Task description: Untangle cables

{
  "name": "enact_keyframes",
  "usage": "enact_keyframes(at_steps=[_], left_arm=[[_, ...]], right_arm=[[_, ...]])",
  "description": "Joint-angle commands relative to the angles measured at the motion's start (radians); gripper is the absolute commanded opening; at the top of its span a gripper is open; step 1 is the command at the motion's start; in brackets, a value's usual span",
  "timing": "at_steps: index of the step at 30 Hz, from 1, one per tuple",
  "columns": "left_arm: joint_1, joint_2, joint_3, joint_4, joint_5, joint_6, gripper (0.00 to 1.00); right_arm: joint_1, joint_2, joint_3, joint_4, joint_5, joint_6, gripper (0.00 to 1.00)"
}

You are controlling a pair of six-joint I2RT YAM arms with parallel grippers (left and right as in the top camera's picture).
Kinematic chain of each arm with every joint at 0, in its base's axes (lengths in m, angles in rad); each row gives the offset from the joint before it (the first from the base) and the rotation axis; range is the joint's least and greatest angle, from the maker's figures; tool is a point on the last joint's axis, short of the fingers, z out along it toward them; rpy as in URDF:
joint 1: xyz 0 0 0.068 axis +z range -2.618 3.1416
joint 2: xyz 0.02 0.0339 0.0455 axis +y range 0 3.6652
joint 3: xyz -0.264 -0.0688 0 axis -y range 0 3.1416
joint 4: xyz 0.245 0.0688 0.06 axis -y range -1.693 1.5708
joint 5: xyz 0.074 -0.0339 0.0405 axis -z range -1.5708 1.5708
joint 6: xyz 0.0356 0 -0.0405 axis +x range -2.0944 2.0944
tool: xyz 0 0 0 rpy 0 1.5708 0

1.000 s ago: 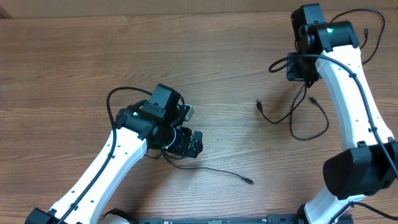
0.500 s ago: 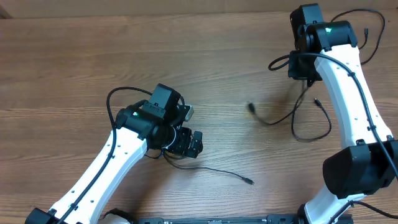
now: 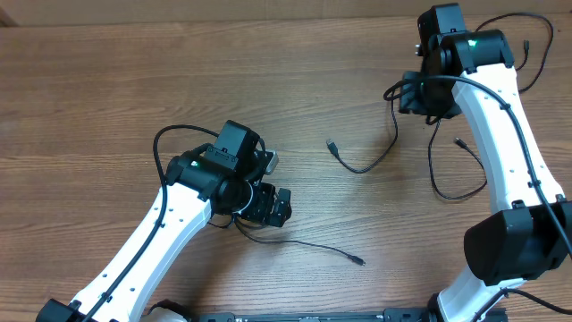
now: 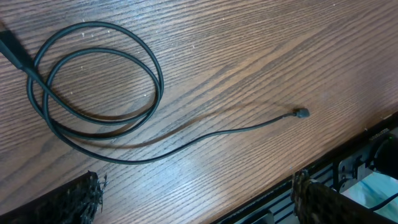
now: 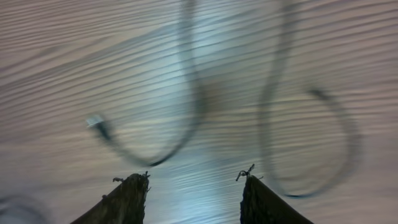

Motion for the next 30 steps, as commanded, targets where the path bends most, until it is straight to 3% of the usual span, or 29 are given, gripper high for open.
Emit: enact_keyframes(at_steps=[1,6,10,11,14,15,16,18,21,24,30], left_arm=[[-0.006,-0.017,0.019,0.003,-0.007,-0.003,1.0],[-0.006,-0.017,0.019,0.003,-0.007,-0.003,1.0],[-0.006,-0.017,0.019,0.003,-0.007,-0.003,0.99],[-0.006,-0.017,0.019,0.003,-0.007,-0.003,0.99],[-0.006,-0.017,0.019,0.003,-0.007,-0.003,1.0],[-0.006,-0.017,0.019,0.003,-0.007,-0.003,0.99],[-0.006,-0.017,0.019,0.003,-0.007,-0.003,0.99],[-0.006,-0.017,0.019,0.003,-0.007,-0.003,0.99],[-0.006,-0.017,0.019,0.003,-0.007,-0.003,1.0],[-0.006,-0.017,0.019,0.003,-0.007,-0.003,0.99],[-0.006,-0.017,0.019,0.003,-0.007,-0.003,0.99]], right_arm=[[-0.002,0.0,0.005,0.015,-0.239,0.007,0.48],[-0.002,0.0,-0.025,0.017,-0.258,0.007,0.49],[-0.002,0.0,-0.095,0.045,-0.325,0.007,0.59],[-0.002,0.0,-0.12,0.058,-0.344,0.007,0.64],[-0.002,0.0,-0.183,0.101,-0.407,0.007,0.98],[-0.002,0.0,-0.21,0.124,-0.428,0.007,1.0],[-0.002,0.0,-0.228,0.139,-0.433,0.007,0.99],[-0.002,0.0,-0.275,0.191,-0.418,0.023,0.78],[-0.002,0.002,-0.326,0.234,-0.301,0.189,0.66],[-0.001,0.002,-0.378,0.257,-0.175,0.335,0.64],[0.0,0.002,-0.469,0.314,-0.114,0.379,0.61]])
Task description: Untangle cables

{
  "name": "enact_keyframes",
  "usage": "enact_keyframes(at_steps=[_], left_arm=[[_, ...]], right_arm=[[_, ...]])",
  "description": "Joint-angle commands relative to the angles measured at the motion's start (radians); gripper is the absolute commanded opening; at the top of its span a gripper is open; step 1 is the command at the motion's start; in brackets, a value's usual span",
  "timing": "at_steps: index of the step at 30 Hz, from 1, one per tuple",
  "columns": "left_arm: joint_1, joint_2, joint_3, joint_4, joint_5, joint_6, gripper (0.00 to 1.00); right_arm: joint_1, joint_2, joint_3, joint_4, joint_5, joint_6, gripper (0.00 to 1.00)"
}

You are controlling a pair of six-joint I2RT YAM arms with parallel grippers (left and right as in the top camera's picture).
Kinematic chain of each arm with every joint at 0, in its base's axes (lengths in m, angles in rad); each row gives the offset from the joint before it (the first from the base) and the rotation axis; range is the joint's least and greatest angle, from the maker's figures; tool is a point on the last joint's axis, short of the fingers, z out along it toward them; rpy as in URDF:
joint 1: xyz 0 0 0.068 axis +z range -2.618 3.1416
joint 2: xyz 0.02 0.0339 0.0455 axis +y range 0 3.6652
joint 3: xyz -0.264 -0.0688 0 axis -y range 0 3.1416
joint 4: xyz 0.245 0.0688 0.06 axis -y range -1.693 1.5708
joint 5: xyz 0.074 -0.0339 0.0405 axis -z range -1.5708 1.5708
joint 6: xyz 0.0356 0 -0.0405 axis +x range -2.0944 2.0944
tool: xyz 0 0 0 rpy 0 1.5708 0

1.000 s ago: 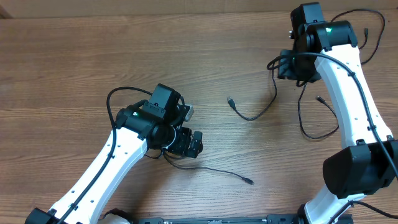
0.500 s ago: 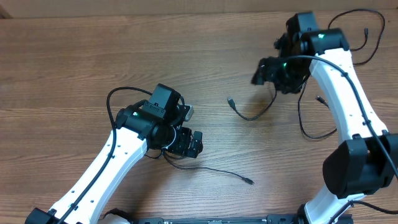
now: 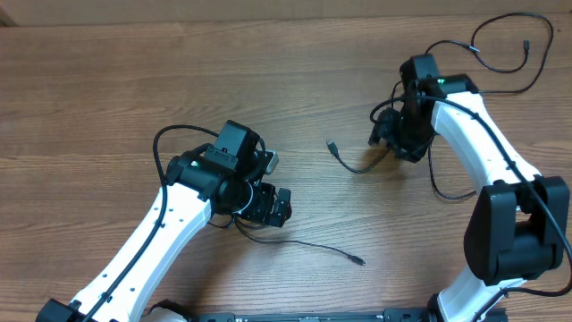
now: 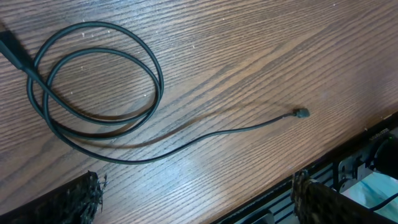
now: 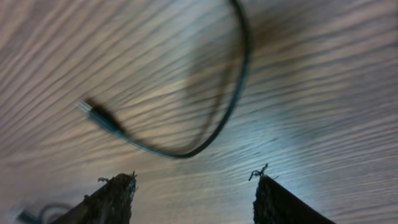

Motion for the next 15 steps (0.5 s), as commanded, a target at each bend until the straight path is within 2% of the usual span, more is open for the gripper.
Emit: enact_keyframes(at_steps=[1,5,15], left_arm=[[-0.006,-0.017,0.019,0.003,-0.007,-0.003,0.99],[-0.006,-0.017,0.019,0.003,-0.007,-0.003,1.0],[-0.006,-0.017,0.019,0.003,-0.007,-0.003,1.0]], right_arm=[[0.0,0.001,-0.054,0.033,0.087,0.093,0.6],[0.0,0.001,-0.098,0.066,0.097,0.122,0.54],[0.066,0.001,-0.178,0.143,0.098,0.167,0.52]])
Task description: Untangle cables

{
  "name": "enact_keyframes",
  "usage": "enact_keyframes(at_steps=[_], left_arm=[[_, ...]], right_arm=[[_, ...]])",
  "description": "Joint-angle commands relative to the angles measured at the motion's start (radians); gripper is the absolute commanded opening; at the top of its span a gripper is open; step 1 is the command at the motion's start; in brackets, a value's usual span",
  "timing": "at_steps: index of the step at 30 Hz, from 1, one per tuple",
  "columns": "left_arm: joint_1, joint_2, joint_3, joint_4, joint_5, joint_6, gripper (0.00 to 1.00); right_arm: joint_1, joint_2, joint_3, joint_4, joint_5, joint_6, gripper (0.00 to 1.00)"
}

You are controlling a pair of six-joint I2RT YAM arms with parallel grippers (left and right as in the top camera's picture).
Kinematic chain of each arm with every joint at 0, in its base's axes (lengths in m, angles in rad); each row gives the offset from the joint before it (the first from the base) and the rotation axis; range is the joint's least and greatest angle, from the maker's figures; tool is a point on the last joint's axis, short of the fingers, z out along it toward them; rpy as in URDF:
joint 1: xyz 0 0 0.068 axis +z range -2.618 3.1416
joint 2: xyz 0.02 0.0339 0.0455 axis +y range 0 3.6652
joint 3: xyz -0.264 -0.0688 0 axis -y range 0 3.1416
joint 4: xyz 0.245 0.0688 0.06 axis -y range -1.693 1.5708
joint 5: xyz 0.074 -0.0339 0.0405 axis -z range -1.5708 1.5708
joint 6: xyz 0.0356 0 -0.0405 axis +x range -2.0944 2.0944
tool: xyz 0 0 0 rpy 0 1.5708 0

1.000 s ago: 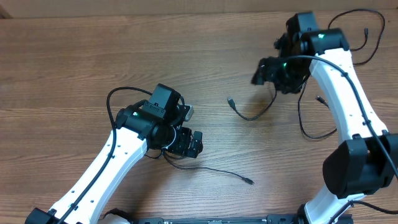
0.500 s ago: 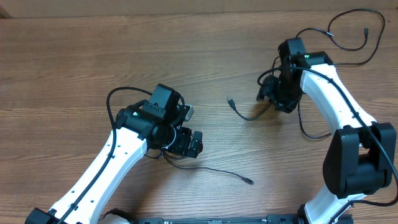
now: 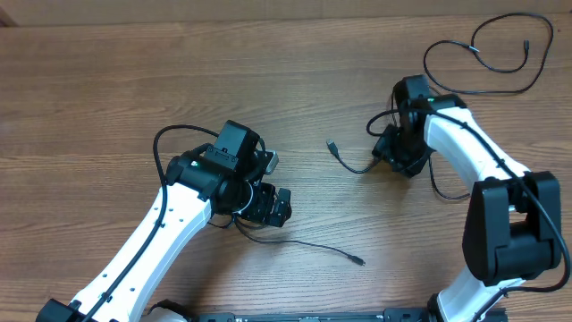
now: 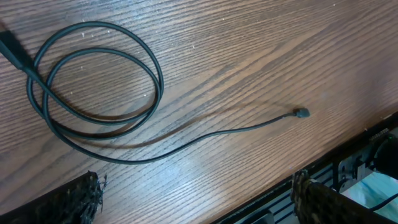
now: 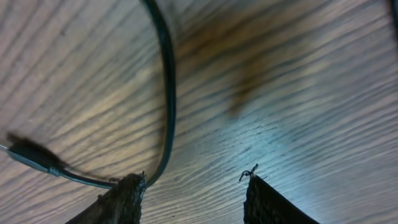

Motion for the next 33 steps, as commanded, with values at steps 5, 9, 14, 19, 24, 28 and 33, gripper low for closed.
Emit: enact_keyframes(at_steps=[5,9,14,19,24,28,33], left_arm=[[-0.006,-0.017,0.019,0.003,-0.007,-0.003,0.99],[-0.006,-0.017,0.019,0.003,-0.007,-0.003,1.0],[-0.006,-0.017,0.019,0.003,-0.007,-0.003,0.99],[-0.006,-0.017,0.019,0.003,-0.007,-0.003,0.99],[-0.006,-0.017,0.019,0.003,-0.007,-0.003,0.99],[-0.006,-0.017,0.019,0.003,-0.007,-0.003,1.0],[-0.006,-0.017,0.019,0.003,-0.007,-0.003,0.99]], right_arm=[[0.095,0.001,-0.017,0.027,0.112,0.097,0.53],[0.121,0.001,-0.019,0.024,0.145,0.179,0.52],[0.157,0.001,-0.019,0.036,0.145,0.211,0.5],[0.203,0.001,-0.022,0.064,0.148,0.24,0.5],[0.225,0.001,-0.045,0.096,0.162,0.298,0.49],[0.226,0.002,-0.088,0.137,0.184,0.345,0.49],[0.226,0.002,-0.113,0.159,0.184,0.345,0.49]])
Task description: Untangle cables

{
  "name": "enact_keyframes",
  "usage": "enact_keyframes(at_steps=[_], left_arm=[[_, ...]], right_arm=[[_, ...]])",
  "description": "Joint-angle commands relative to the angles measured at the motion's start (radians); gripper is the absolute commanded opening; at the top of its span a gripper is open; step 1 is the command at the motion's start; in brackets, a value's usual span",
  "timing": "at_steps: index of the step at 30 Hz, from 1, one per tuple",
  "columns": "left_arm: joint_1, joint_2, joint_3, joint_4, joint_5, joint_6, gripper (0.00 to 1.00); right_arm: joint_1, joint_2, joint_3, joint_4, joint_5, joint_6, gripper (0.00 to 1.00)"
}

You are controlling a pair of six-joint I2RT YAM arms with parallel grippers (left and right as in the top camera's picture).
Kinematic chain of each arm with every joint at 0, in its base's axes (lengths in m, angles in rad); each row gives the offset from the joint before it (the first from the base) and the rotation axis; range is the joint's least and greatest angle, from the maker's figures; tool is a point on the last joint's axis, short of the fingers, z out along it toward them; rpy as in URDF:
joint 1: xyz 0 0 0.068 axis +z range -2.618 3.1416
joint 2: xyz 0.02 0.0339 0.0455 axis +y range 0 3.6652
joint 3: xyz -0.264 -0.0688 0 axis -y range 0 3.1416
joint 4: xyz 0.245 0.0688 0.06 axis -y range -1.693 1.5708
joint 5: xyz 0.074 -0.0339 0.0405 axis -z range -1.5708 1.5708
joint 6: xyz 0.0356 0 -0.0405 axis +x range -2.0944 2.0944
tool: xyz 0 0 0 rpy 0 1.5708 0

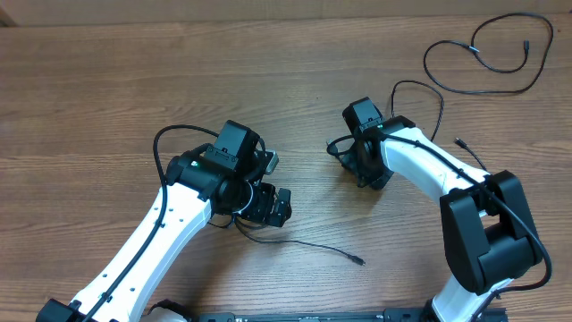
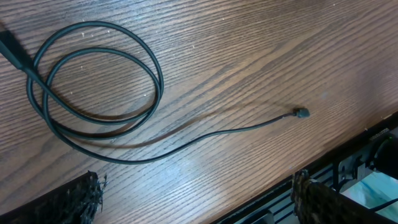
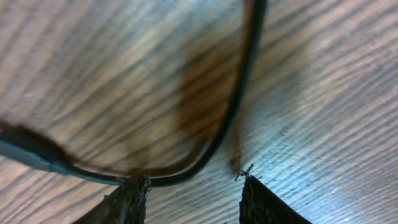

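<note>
A thin black cable lies coiled (image 2: pixel 93 81) on the wood table, its tail ending in a small plug (image 2: pixel 301 113). My left gripper (image 2: pixel 196 193) hovers open just above it, the same left gripper (image 1: pixel 271 206) showing at centre-left in the overhead view. A second black cable (image 3: pixel 239 106) curves right in front of my right gripper (image 3: pixel 193 186), which is open and low over the table, the curve passing by the left fingertip (image 3: pixel 134 186). Overhead, the right gripper (image 1: pixel 362 168) sits by this cable's plug end (image 1: pixel 332 143). A third cable (image 1: pixel 483 58) lies at the far right.
The table's near edge (image 2: pixel 348 140) runs close to the first cable's tail, with the robot base below it. The second cable arches behind the right arm (image 1: pixel 420 89), and its other end (image 1: pixel 460 141) lies to the arm's right.
My right gripper has moved left, from right of the second cable's curve to just beside its plug end. That cable's far part now arches behind the arm. The left arm is unchanged.
My right gripper was first open high at the far right, above the second cable. It then stood lower and nearer the middle at each moment, open, and now sits by that cable's plug end. The left gripper stayed open over the coiled cable throughout.
</note>
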Motion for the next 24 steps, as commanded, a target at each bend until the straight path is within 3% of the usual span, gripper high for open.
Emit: enact_keyframes(at_steps=[1,14,24], left_arm=[[-0.006,-0.017,0.019,0.003,-0.007,-0.003,1.0],[-0.006,-0.017,0.019,0.003,-0.007,-0.003,1.0],[-0.006,-0.017,0.019,0.003,-0.007,-0.003,0.99]], right_arm=[[0.001,0.001,-0.013,0.013,0.023,0.026,0.48],[0.001,0.002,-0.044,0.104,0.05,0.026,0.45],[0.001,0.002,-0.049,0.076,0.112,0.024,0.39]])
